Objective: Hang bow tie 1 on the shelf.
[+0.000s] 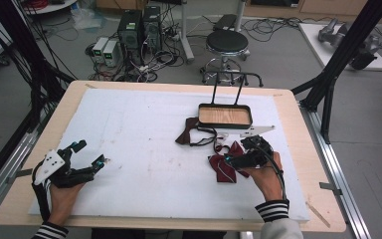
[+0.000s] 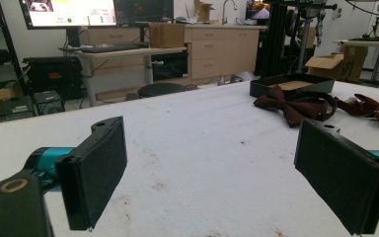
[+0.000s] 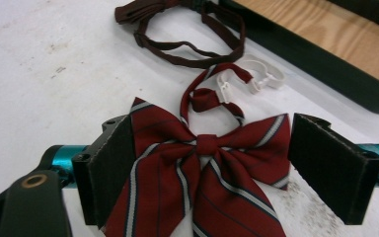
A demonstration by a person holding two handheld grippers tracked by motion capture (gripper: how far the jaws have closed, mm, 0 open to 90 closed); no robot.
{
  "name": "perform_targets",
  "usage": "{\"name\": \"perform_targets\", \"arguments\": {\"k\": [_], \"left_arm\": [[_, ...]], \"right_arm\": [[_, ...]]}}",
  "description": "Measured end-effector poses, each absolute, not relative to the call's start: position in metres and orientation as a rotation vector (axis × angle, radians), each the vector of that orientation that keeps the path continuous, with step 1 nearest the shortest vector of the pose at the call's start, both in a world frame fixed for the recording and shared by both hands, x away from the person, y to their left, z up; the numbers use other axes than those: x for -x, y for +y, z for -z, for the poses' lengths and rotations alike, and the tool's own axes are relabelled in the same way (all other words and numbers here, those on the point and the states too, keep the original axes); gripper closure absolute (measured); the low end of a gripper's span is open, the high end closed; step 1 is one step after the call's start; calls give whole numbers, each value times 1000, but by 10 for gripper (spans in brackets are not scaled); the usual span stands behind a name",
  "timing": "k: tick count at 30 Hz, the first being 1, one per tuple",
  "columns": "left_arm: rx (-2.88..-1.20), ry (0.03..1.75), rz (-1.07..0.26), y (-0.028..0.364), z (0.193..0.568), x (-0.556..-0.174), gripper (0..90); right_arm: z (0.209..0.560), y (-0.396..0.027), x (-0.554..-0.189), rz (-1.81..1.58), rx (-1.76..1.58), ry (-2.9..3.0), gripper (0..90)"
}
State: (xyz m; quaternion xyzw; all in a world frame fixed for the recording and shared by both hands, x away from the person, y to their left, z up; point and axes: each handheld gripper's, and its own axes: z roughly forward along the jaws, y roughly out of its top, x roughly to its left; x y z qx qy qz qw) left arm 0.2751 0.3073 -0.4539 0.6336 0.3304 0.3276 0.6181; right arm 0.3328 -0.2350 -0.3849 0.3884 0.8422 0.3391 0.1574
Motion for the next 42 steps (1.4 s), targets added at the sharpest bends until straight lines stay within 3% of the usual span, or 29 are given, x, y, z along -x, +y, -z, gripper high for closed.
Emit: {"name": "perform_targets", "arguments": {"k": [12, 42], "left_arm": [[-1453, 762, -752, 307, 454, -275, 132], [-1452, 763, -752, 307, 454, -275, 133]], "right_arm": [[394, -221, -349, -836, -1115, 2513, 181], [413, -213, -373, -619, -1188, 2652, 456]]}}
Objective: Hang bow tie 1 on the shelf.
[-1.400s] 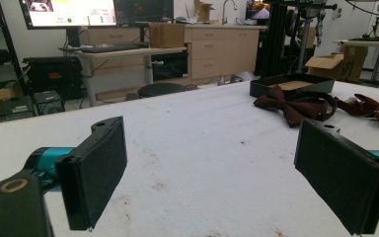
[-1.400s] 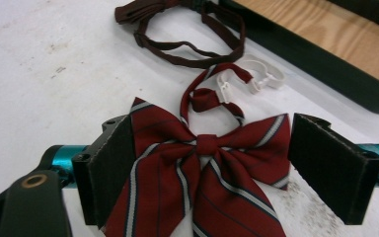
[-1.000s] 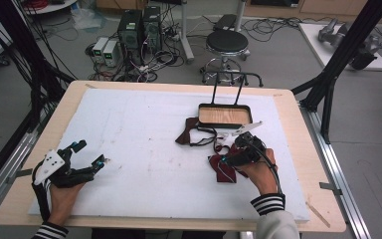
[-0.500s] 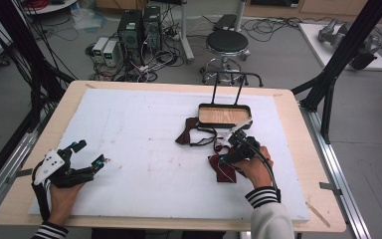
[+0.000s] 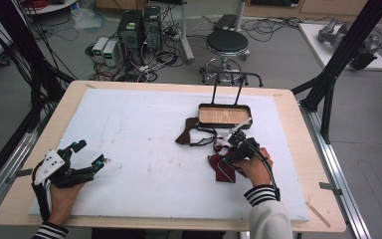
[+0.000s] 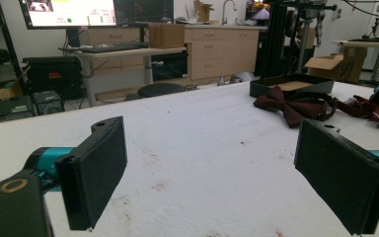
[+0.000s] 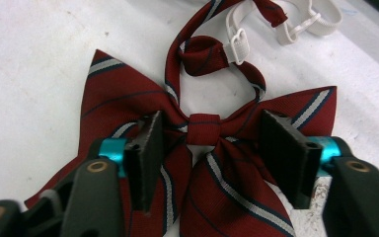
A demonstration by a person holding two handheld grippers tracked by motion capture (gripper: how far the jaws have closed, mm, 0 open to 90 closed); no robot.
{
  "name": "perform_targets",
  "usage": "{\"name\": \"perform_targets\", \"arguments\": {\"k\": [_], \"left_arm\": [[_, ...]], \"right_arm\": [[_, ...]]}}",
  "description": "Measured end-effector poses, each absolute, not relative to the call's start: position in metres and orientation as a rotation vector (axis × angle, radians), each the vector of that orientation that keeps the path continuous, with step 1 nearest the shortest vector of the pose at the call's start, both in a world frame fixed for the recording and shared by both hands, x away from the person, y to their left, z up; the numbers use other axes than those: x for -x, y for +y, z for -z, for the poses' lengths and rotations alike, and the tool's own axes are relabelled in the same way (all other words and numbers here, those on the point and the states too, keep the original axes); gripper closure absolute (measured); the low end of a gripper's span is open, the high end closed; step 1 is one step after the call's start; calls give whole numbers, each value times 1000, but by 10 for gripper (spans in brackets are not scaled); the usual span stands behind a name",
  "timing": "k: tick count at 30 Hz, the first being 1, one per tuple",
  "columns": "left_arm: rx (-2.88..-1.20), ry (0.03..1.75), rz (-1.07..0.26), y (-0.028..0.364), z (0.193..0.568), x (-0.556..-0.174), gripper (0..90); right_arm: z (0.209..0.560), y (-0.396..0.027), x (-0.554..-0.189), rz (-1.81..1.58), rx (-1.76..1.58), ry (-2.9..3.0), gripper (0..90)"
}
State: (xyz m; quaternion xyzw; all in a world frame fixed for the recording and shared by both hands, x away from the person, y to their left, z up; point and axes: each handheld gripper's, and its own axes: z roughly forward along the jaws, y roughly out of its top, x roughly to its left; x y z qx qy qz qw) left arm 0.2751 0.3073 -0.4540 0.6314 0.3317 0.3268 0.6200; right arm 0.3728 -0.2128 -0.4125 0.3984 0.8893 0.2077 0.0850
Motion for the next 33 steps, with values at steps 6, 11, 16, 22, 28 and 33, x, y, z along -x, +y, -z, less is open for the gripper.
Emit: {"name": "perform_targets", "arguments": {"k": [6, 11, 16, 22, 28, 33], "left_arm": [[-1454, 761, -752, 307, 454, -275, 132], [-1453, 757, -754, 307, 454, -275, 133], [-1452, 759, -753, 307, 454, -275, 132], [-1451, 760, -753, 307, 454, -275, 133], [-1455, 758, -754, 307, 454, -275, 133], [-1453, 759, -755, 307, 454, -275, 133]], "right_arm": [[416, -213, -375, -599, -1214, 2686, 570], [416, -215, -375, -595, -1214, 2685, 650], [415, -213, -373, -575, -1209, 2683, 677], [413, -211, -371, -558, -1168, 2677, 685], [410, -210, -367, -576, -1128, 2661, 684], [403, -213, -364, -623, -1115, 2617, 684]]}}
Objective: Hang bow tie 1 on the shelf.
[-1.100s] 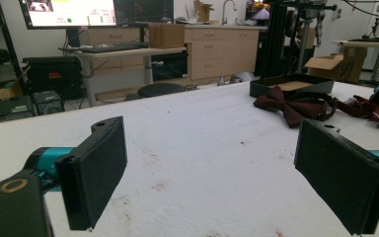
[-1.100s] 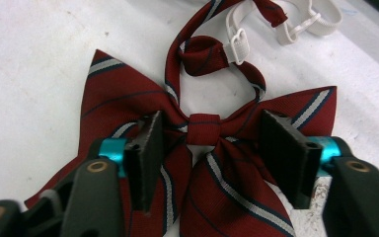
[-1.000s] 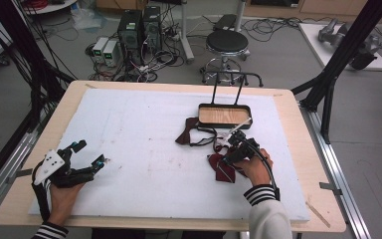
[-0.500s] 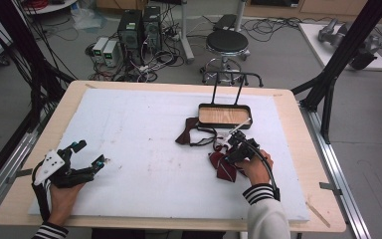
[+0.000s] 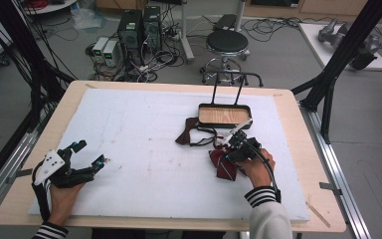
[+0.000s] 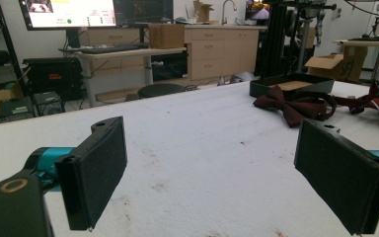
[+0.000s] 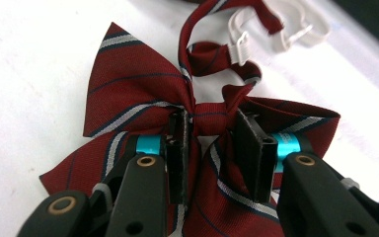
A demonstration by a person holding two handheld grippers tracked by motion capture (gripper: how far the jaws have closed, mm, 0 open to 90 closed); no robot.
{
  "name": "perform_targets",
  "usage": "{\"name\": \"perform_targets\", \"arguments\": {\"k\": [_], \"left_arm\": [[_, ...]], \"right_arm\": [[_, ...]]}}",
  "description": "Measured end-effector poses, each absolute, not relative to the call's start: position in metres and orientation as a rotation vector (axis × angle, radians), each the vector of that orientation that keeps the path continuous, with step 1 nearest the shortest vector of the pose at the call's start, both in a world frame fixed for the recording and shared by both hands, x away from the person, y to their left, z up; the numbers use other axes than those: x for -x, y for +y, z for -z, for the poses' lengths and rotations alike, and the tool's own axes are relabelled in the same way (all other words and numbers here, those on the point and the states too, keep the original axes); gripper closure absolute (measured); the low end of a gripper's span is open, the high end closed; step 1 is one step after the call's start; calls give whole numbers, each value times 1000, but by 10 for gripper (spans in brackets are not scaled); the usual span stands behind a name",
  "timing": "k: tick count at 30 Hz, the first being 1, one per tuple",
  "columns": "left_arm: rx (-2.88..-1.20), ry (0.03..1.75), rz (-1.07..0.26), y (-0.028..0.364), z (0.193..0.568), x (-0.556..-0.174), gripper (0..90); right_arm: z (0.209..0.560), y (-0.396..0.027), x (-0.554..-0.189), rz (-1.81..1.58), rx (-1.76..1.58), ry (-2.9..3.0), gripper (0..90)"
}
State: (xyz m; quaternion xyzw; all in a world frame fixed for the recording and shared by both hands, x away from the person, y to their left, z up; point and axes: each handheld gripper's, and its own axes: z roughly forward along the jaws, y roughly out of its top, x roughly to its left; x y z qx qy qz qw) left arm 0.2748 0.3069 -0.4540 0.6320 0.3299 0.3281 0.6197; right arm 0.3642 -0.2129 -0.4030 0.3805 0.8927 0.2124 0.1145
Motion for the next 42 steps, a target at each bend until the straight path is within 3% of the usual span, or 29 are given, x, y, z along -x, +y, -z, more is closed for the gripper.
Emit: {"name": "perform_targets", "arguments": {"k": [18, 42], "left_arm": [[-1454, 761, -753, 307, 454, -275, 132], [-1449, 765, -753, 307, 454, -275, 133]], "right_arm": [[371, -225, -348, -865, -968, 2357, 684], [326, -255, -348, -1076, -1010, 2044, 682]]}}
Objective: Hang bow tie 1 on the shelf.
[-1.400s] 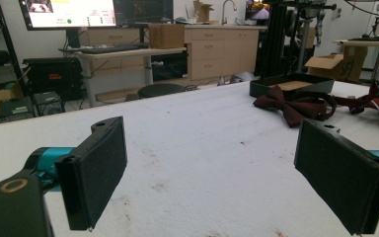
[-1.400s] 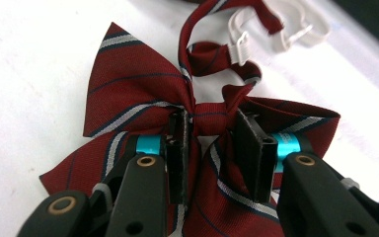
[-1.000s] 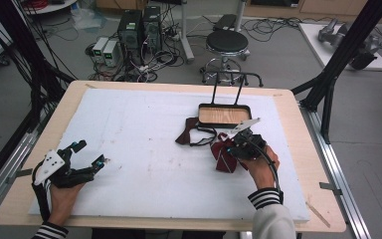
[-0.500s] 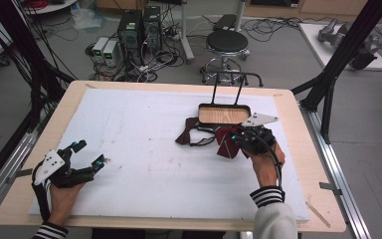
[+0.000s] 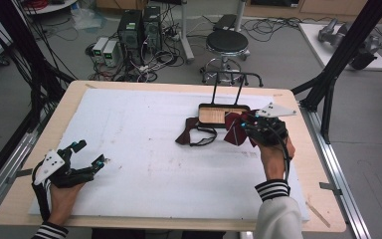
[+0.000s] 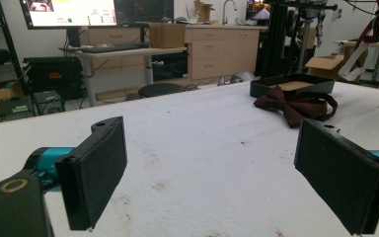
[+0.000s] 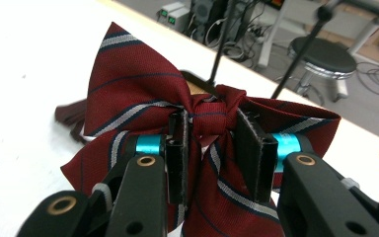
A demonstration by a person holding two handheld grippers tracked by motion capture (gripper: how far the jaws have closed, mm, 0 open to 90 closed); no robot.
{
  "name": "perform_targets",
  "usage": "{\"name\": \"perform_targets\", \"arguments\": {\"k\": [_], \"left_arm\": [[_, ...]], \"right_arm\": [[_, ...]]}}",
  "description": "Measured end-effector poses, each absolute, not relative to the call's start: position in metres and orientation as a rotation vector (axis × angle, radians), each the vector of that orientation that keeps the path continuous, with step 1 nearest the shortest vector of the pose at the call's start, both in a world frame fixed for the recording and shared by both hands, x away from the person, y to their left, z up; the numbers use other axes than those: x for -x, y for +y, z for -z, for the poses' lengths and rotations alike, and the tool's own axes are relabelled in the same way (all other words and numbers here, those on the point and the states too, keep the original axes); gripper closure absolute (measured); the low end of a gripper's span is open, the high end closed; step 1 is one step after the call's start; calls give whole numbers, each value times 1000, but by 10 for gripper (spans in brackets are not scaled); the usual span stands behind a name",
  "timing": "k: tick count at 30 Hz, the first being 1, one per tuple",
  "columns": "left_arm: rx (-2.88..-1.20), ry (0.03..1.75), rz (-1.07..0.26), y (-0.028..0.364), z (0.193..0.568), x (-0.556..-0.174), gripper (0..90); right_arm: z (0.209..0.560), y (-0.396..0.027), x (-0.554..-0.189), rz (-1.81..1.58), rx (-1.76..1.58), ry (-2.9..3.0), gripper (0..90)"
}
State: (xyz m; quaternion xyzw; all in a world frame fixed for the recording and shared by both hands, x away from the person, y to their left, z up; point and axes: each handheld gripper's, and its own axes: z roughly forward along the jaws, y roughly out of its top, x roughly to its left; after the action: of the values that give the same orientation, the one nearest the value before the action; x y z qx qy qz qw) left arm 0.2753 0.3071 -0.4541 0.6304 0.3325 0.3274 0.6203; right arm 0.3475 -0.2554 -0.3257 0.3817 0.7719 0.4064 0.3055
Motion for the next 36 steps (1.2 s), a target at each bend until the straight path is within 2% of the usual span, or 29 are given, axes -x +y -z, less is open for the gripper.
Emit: {"name": "perform_targets", "arguments": {"k": [17, 36], "left_arm": [[-1445, 771, -750, 307, 454, -275, 133], [-1433, 763, -755, 309, 455, -274, 133]], "right_arm": [[295, -291, -368, -1170, -1047, 1899, 682], [281, -300, -401, -1105, -1045, 1897, 682]]}}
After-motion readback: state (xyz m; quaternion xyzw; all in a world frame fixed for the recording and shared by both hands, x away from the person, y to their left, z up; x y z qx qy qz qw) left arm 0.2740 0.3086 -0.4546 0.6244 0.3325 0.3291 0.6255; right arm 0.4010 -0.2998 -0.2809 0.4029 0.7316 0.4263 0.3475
